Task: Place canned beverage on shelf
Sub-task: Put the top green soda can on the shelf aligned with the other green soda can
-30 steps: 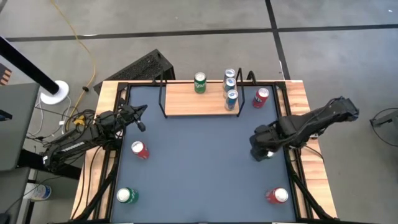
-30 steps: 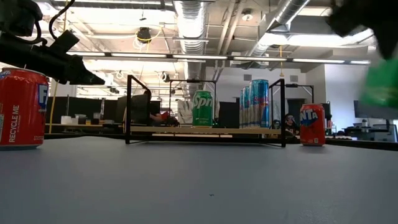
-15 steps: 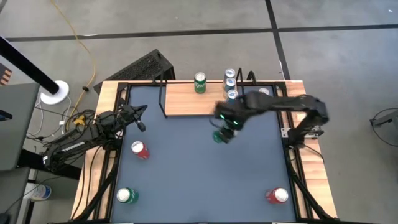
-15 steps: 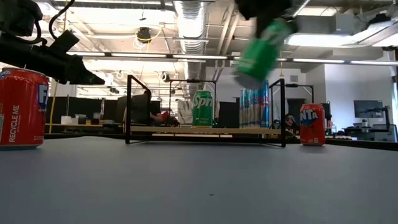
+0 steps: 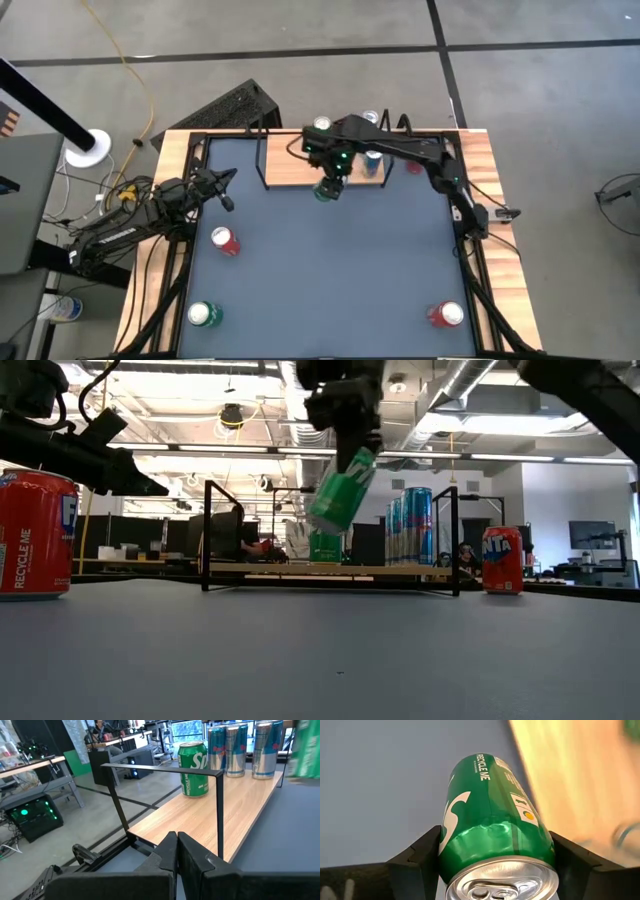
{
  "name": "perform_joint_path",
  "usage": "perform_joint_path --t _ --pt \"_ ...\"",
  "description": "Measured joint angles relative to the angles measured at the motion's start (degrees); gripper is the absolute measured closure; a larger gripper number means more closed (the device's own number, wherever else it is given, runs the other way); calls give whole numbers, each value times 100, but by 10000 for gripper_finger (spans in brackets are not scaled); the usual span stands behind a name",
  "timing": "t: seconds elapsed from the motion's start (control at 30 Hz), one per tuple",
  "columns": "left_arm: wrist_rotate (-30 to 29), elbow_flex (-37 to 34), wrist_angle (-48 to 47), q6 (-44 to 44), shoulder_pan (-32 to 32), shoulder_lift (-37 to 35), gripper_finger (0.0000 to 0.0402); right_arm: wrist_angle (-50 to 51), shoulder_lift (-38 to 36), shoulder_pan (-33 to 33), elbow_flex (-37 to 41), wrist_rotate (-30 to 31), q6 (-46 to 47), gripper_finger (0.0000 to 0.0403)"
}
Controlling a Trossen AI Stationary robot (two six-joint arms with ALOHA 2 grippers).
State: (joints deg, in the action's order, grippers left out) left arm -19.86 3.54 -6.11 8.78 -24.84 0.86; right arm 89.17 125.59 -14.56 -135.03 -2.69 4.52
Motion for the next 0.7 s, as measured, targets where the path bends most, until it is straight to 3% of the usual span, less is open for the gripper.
perform_joint_path --t 0.13,0.37,0.7 --pt "-4 0 0 0 0 -1 401 -283 46 -189 133 113 -507 127" --pt "-2 1 -2 -2 0 0 401 -758 19 -433 127 831 -1453 127" --pt "1 1 0 0 0 0 401 -877 275 -897 129 1008 -2097 127"
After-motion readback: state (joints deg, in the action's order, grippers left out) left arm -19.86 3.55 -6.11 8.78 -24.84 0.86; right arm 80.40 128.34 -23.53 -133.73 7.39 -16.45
